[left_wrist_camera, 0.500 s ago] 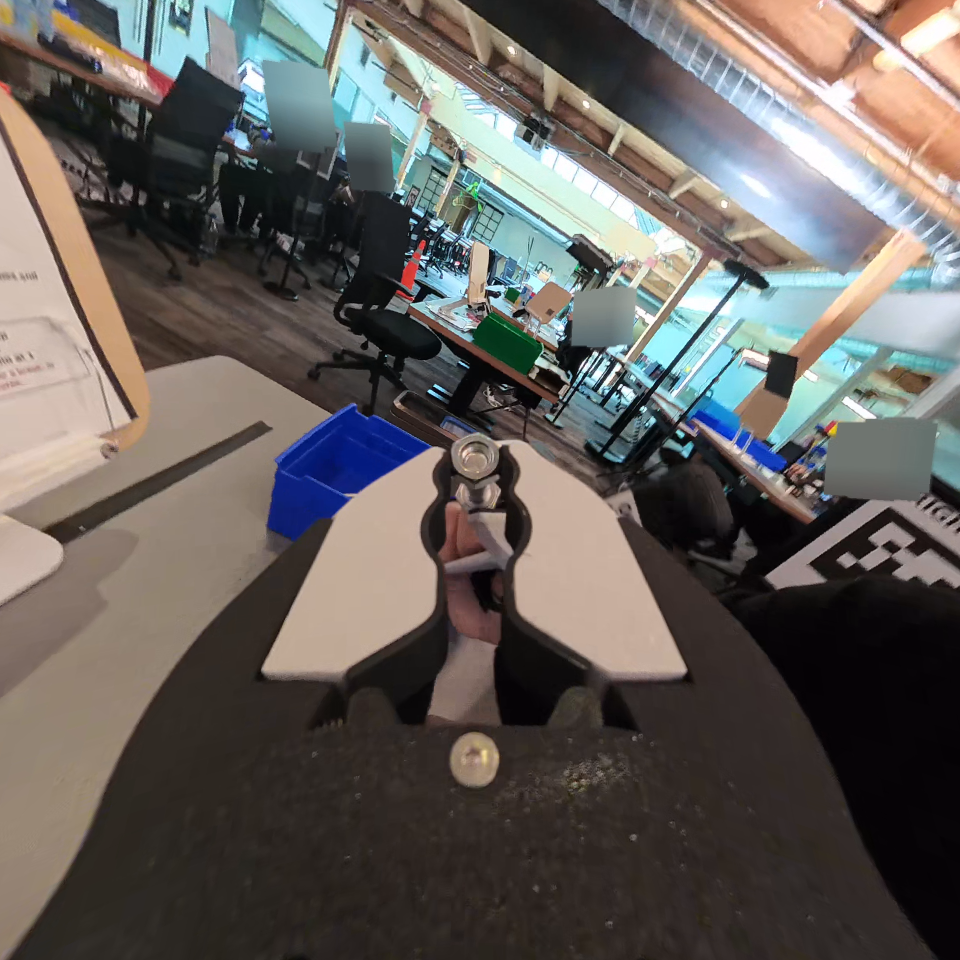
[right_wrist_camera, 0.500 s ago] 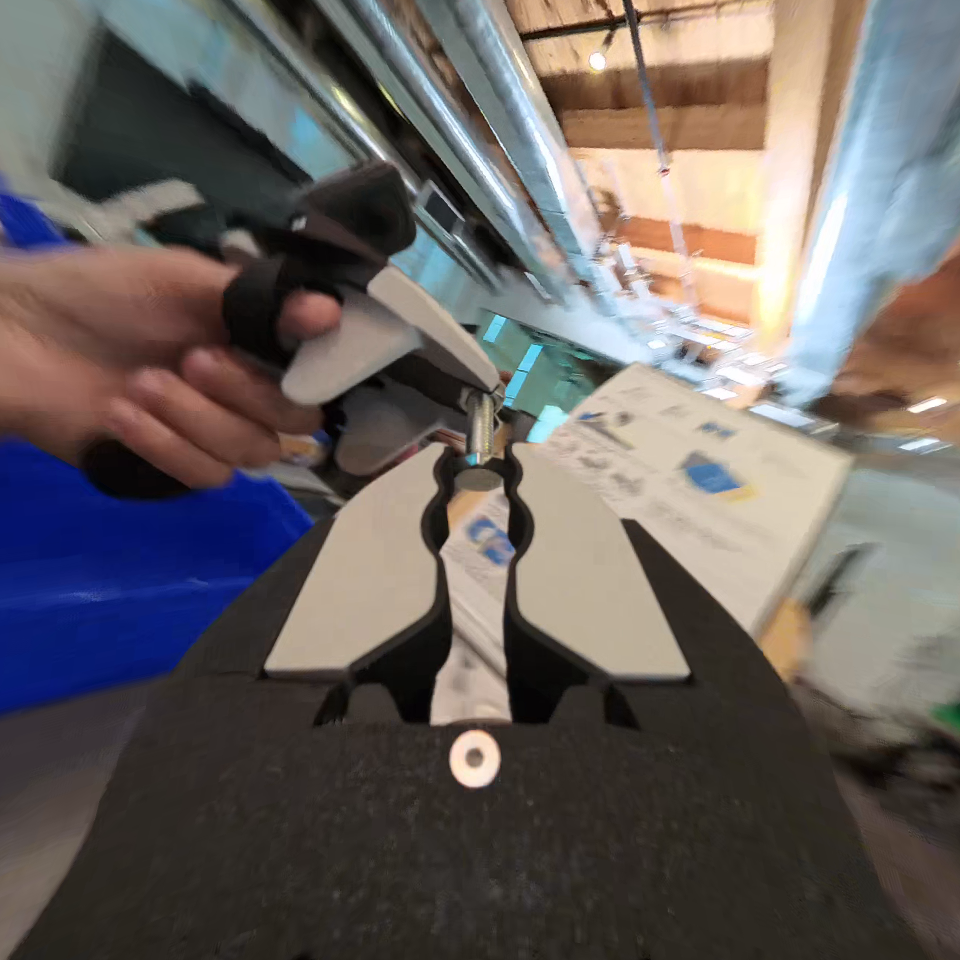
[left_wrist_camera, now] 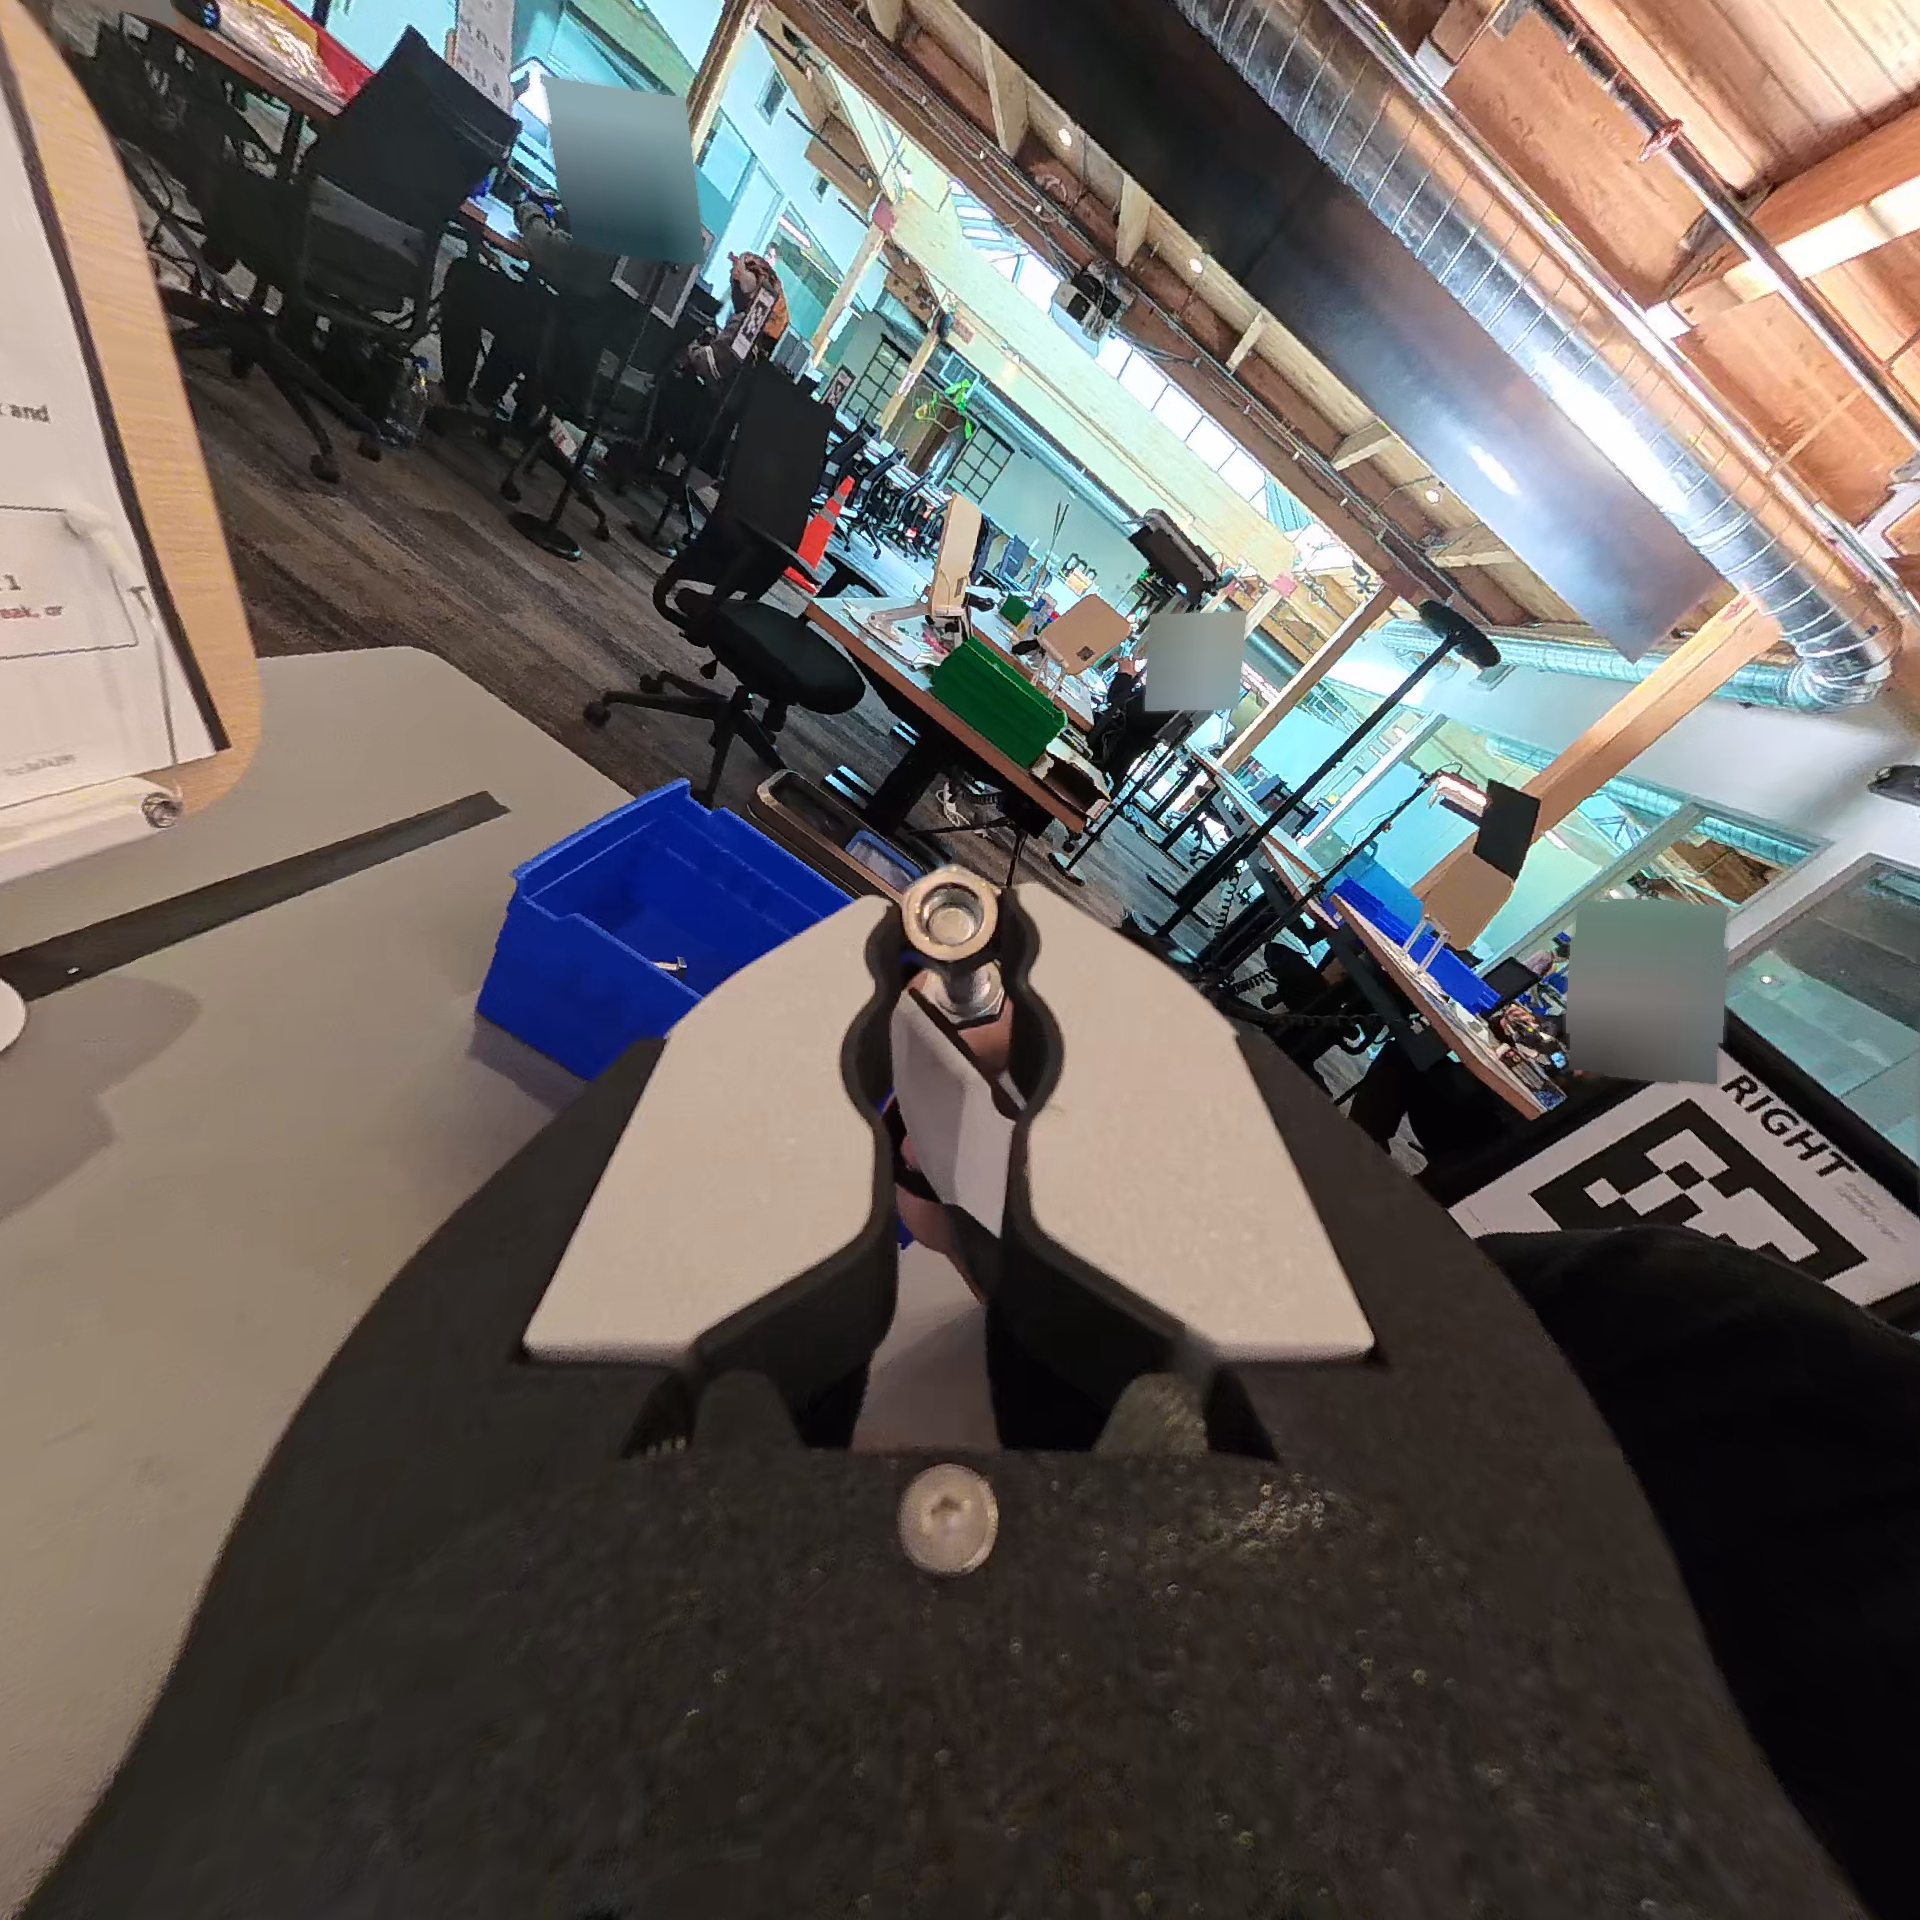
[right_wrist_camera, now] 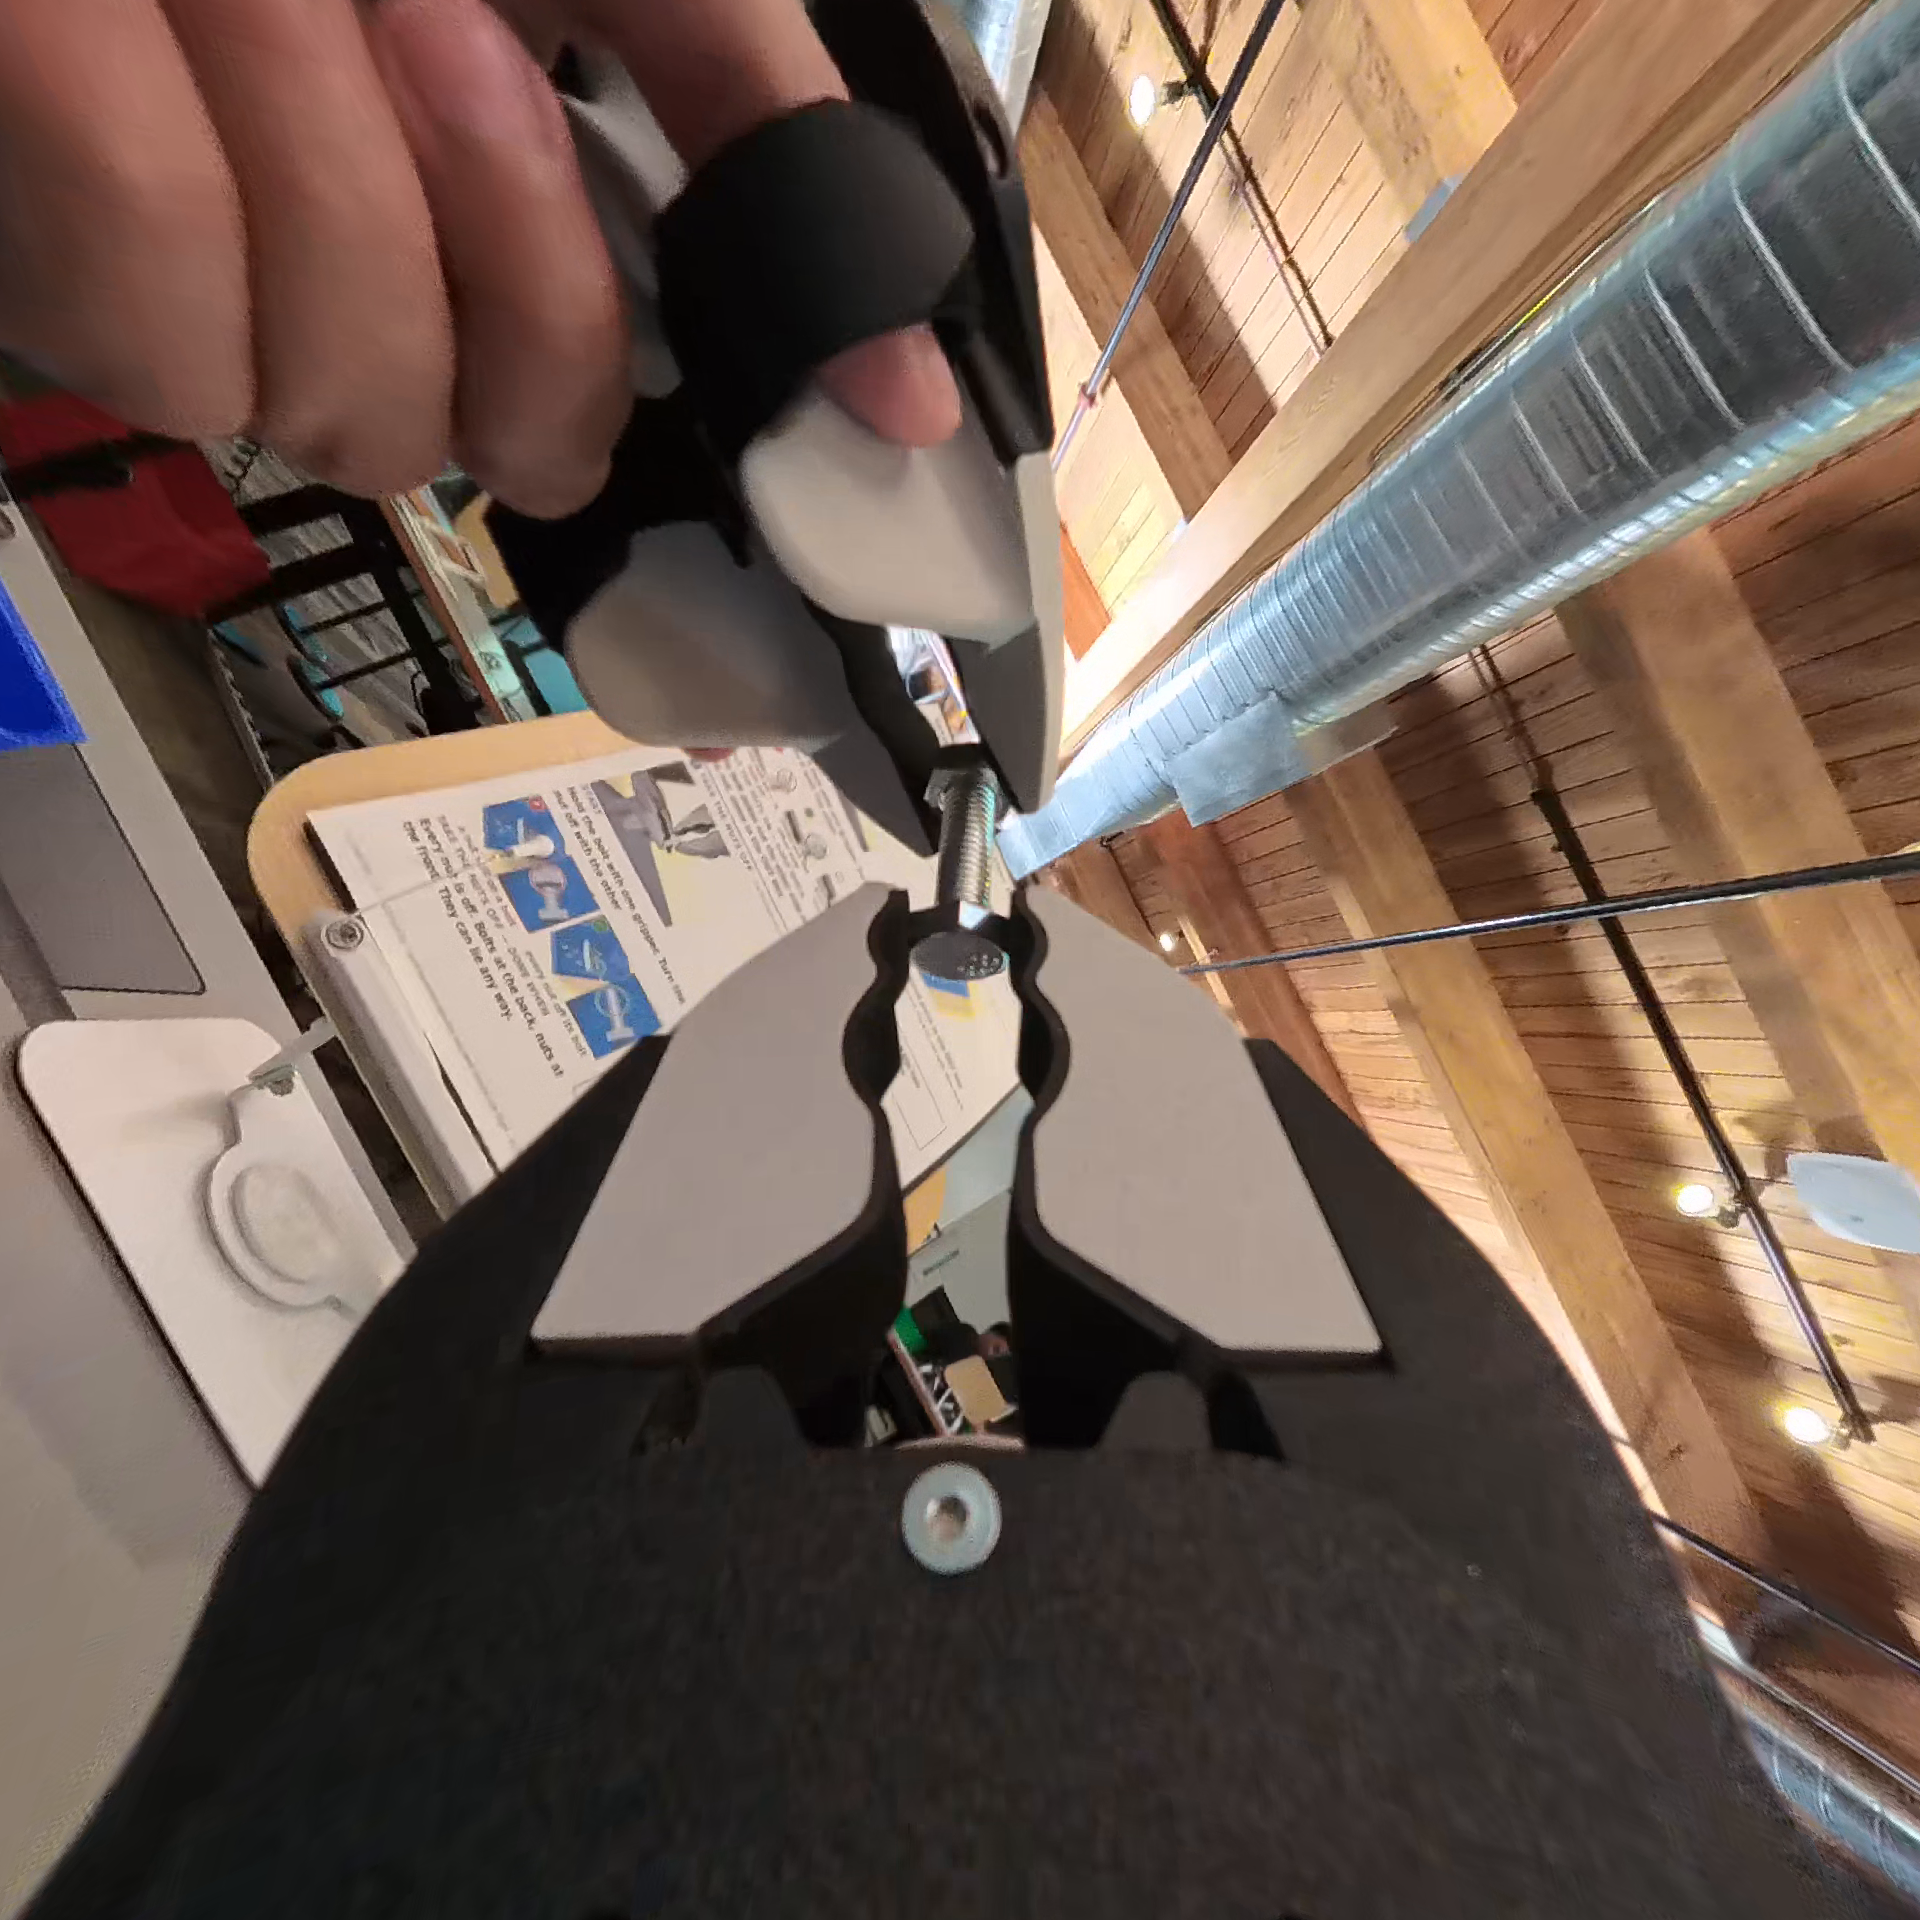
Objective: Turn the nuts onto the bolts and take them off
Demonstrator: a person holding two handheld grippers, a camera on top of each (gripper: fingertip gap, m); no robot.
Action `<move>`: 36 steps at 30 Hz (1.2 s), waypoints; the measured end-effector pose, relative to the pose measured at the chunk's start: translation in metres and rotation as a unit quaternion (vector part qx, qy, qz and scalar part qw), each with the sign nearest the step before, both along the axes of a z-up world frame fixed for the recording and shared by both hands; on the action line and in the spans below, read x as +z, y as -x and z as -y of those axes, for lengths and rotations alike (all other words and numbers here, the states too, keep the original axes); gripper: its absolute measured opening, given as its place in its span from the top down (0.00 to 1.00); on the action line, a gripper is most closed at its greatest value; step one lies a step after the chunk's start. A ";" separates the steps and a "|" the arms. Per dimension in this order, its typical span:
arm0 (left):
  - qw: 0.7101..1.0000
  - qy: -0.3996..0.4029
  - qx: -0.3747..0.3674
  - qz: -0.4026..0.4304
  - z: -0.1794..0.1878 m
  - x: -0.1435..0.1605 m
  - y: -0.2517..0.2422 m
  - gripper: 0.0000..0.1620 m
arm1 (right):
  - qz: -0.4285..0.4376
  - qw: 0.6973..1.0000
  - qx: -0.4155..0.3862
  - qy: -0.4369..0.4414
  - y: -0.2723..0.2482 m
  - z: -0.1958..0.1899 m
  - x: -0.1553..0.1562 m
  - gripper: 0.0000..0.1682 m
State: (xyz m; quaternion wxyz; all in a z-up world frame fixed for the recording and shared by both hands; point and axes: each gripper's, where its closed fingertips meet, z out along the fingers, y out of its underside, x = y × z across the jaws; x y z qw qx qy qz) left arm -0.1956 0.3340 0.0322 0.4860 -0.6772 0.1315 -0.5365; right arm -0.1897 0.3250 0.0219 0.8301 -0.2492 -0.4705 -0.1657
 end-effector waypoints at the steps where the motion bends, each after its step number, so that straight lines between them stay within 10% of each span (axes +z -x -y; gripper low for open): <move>1: 1.000 -0.002 0.000 -0.003 -0.001 -0.001 0.000 0.90 | 0.001 1.000 -0.001 0.006 0.000 -0.001 -0.001 0.89; 7: 0.998 -0.041 -0.031 0.024 0.002 0.008 -0.003 0.89 | -0.035 0.991 0.079 0.101 -0.002 0.001 0.005 0.89; 13: 0.989 -0.132 -0.055 0.048 0.012 0.028 0.003 0.63 | -0.091 0.932 0.234 0.260 -0.003 0.012 0.016 0.89; 21: 0.943 -0.298 -0.135 0.054 0.051 0.032 0.011 0.65 | -0.131 0.603 0.549 0.564 0.014 0.041 0.015 0.89; 29: 0.927 -0.337 -0.160 0.028 0.066 0.024 0.007 0.71 | -0.125 0.241 0.697 0.664 0.009 0.051 0.017 0.89; 36: 0.926 -0.342 -0.159 0.003 0.064 0.017 0.000 0.76 | -0.079 0.034 0.720 0.689 0.007 0.054 0.011 0.89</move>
